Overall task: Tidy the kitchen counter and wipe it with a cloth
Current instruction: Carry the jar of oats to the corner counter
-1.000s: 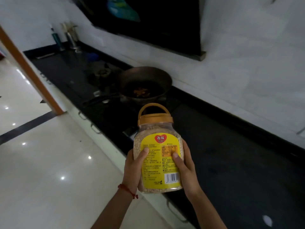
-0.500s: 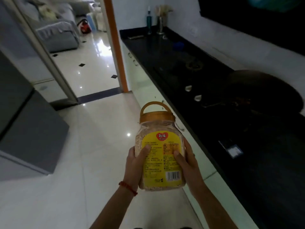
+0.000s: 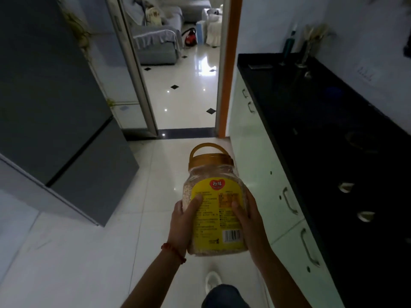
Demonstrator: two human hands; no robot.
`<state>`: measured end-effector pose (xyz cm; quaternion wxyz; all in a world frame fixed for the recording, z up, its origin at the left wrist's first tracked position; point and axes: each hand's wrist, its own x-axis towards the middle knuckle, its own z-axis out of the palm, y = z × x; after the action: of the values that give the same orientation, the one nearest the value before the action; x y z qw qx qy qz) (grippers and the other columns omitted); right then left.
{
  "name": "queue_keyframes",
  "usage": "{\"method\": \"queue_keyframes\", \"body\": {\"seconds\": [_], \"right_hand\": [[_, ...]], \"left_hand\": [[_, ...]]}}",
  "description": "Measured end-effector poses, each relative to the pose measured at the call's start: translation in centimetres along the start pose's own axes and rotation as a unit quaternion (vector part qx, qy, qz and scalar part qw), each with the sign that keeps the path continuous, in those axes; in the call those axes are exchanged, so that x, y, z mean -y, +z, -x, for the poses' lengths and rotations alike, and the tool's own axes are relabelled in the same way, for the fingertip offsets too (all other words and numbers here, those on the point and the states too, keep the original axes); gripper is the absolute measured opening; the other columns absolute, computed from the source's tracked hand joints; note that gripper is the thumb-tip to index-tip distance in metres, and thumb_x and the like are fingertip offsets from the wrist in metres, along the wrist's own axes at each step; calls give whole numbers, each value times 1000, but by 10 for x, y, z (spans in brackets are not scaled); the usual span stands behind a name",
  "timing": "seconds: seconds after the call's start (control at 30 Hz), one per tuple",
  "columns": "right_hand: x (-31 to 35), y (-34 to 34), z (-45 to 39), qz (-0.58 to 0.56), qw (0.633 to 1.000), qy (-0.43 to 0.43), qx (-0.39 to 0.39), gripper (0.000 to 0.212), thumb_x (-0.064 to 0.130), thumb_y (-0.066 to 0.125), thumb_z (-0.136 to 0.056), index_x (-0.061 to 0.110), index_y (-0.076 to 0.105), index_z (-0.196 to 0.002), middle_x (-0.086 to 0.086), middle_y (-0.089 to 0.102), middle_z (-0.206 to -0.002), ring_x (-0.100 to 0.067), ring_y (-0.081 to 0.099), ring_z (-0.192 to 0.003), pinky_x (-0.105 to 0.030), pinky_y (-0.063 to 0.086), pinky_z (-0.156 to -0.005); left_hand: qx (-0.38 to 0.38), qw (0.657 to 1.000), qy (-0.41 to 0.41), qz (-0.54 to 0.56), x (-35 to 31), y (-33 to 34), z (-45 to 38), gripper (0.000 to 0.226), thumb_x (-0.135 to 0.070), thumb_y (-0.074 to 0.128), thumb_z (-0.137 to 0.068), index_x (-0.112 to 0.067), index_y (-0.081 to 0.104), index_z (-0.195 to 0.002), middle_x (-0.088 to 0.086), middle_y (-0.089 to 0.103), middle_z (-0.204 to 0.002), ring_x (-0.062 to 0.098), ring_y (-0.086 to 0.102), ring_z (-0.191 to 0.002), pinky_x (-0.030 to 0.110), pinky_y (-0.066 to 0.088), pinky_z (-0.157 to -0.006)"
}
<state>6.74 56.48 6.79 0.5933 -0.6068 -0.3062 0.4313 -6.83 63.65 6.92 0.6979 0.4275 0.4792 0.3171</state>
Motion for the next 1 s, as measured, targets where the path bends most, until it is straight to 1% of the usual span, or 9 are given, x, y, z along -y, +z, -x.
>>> {"method": "queue_keyframes", "body": {"seconds": [0.07, 0.17, 0.3, 0.43, 0.5, 0.63, 0.77, 0.87, 1.0], "right_hand": [[15, 6, -42, 13, 1000, -4, 17, 117, 81, 62, -42, 26, 30, -139, -2, 54, -126, -11, 60, -102, -14, 54, -62], [33, 20, -98, 2, 999, -6, 52, 93, 63, 63, -57, 27, 31, -137, -2, 54, -127, -9, 61, -100, -15, 54, -62], [46, 45, -164, 5, 997, -4, 74, 106, 80, 64, -40, 31, 34, -129, 12, 55, -115, 5, 66, -87, -12, 53, -60], [41, 67, -238, -16, 996, 11, 93, 74, 58, 65, -62, 29, 38, -124, 3, 57, -118, 4, 67, -86, -15, 54, -60], [43, 79, -279, -18, 996, 19, 83, 91, 71, 68, -48, 30, 39, -123, 7, 59, -115, 1, 67, -88, -16, 54, -60], [53, 100, -360, -27, 998, 9, 55, 64, 47, 57, -72, 31, 37, -130, -1, 59, -120, -8, 66, -96, -21, 56, -65], [71, 105, -426, -28, 1000, -4, 6, 74, 51, 61, -69, 27, 36, -135, 0, 60, -119, -9, 67, -96, -21, 56, -64], [80, 98, -466, -50, 998, 2, -30, 61, 39, 54, -75, 29, 37, -133, 3, 61, -117, -7, 67, -94, -20, 56, -64], [91, 79, -517, -67, 995, 12, -67, 78, 64, 70, -52, 36, 46, -119, 6, 63, -112, -8, 68, -93, -20, 56, -63]], "left_hand": [[-14, 1000, 8, 7, -23, 2, -29, 87, -60, 63, -50, -10, 51, -119, 15, 67, -111, 30, 68, -96, 41, 59, -75], [-32, 999, 19, 21, -53, -1, -70, 79, -56, 63, -56, -10, 51, -119, 15, 67, -111, 29, 68, -95, 37, 59, -72], [-46, 998, 20, 36, -79, -14, -127, 70, -51, 62, -59, -13, 50, -117, 13, 67, -109, 26, 70, -88, 29, 59, -61], [-55, 998, 16, 22, -97, -30, -202, 89, -63, 66, -44, -13, 51, -117, 12, 68, -107, 26, 70, -89, 33, 59, -65], [-46, 999, 18, 5, -111, -36, -246, 102, -72, 70, -36, -12, 53, -116, 13, 69, -107, 27, 71, -89, 37, 60, -70], [-18, 999, 20, -18, -153, -41, -334, 112, -80, 68, -32, -10, 51, -118, 14, 68, -110, 29, 69, -95, 48, 57, -82], [27, 999, 15, -34, -197, -35, -411, 110, -76, 71, -38, -10, 47, -122, 16, 65, -115, 31, 67, -100, 55, 53, -86], [65, 997, 0, -41, -215, -17, -458, 111, -76, 71, -38, -10, 46, -123, 15, 65, -116, 31, 67, -100, 54, 53, -87], [95, 994, -23, -45, -224, 16, -518, 112, -74, 72, -36, -8, 46, -123, 16, 66, -115, 30, 68, -98, 49, 56, -83]]}}
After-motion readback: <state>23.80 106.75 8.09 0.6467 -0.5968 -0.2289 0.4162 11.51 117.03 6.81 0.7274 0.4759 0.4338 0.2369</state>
